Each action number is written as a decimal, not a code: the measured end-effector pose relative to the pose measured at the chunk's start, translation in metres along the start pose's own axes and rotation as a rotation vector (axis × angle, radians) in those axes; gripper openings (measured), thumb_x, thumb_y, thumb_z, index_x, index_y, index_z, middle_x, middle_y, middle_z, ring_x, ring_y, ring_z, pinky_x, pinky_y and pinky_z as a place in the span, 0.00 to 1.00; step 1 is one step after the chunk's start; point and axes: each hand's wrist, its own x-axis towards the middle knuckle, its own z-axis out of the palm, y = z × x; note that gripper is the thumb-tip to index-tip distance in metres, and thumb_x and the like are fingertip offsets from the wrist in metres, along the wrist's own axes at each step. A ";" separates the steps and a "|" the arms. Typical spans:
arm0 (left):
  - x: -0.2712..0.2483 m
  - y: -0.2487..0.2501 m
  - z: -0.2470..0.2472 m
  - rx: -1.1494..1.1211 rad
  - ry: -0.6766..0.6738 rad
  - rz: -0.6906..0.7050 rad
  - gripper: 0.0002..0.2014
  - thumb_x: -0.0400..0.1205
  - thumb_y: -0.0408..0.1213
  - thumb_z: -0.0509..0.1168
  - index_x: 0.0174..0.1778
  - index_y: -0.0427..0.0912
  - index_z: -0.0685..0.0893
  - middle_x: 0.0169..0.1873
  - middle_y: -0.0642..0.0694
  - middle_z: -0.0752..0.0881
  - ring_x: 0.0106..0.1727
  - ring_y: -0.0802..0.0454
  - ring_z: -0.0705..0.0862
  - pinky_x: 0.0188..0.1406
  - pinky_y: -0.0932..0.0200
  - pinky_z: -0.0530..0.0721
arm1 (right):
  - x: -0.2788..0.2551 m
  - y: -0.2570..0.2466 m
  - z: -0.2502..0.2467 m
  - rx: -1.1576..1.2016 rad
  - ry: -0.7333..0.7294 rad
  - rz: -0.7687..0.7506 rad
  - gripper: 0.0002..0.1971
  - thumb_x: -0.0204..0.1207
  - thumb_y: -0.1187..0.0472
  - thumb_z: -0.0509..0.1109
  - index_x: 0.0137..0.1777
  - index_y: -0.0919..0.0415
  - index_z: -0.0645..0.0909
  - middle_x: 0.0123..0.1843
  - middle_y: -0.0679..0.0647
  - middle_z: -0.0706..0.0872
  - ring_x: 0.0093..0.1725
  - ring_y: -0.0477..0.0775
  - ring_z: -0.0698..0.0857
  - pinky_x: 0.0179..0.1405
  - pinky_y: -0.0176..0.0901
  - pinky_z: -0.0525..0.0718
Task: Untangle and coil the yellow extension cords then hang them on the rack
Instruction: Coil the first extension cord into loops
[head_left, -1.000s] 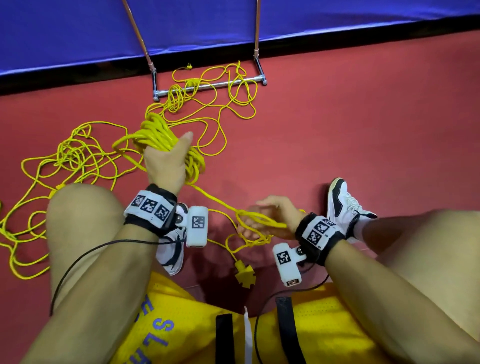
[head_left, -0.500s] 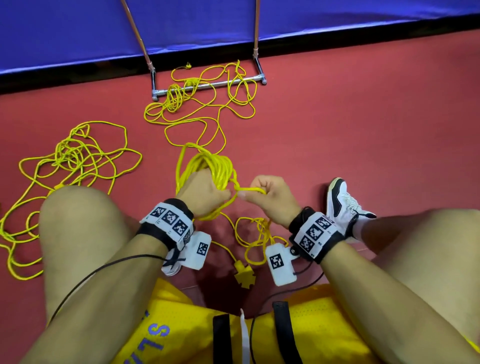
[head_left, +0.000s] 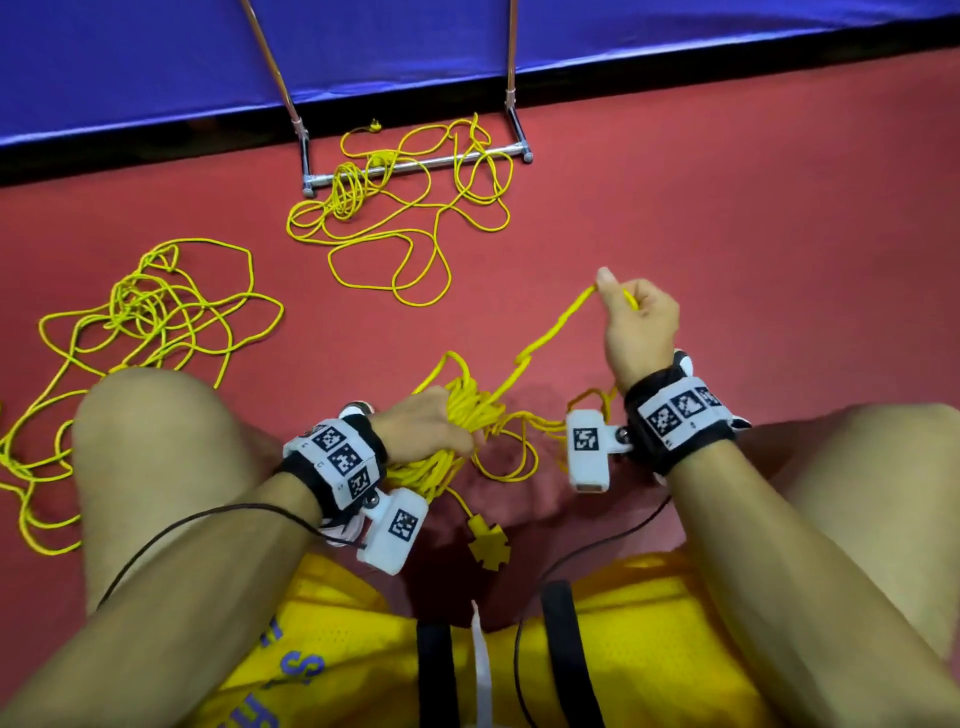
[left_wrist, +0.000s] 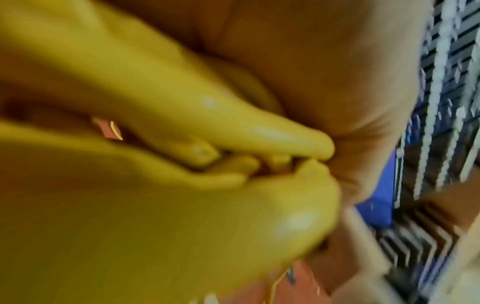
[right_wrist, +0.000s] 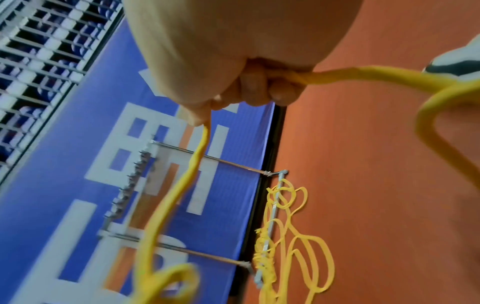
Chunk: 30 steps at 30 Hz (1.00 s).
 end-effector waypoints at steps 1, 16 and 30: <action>-0.003 0.002 -0.004 -0.087 0.028 0.007 0.20 0.57 0.46 0.71 0.40 0.37 0.89 0.26 0.40 0.84 0.28 0.52 0.79 0.33 0.51 0.79 | 0.005 0.010 -0.004 -0.071 0.014 0.033 0.25 0.78 0.46 0.72 0.26 0.57 0.67 0.25 0.48 0.64 0.30 0.51 0.64 0.32 0.47 0.65; -0.009 0.031 -0.012 -0.871 0.240 -0.015 0.12 0.60 0.33 0.69 0.37 0.33 0.78 0.18 0.42 0.71 0.20 0.44 0.73 0.40 0.49 0.79 | -0.083 0.017 0.039 -0.122 -0.437 -0.442 0.24 0.66 0.61 0.69 0.63 0.65 0.80 0.62 0.58 0.83 0.62 0.56 0.82 0.62 0.48 0.83; 0.002 0.021 -0.020 -0.650 0.682 -0.203 0.18 0.52 0.42 0.74 0.33 0.34 0.84 0.26 0.33 0.80 0.27 0.35 0.81 0.34 0.36 0.83 | -0.077 -0.007 0.043 0.299 -0.608 0.257 0.04 0.63 0.63 0.65 0.36 0.59 0.73 0.27 0.55 0.78 0.33 0.55 0.75 0.36 0.47 0.72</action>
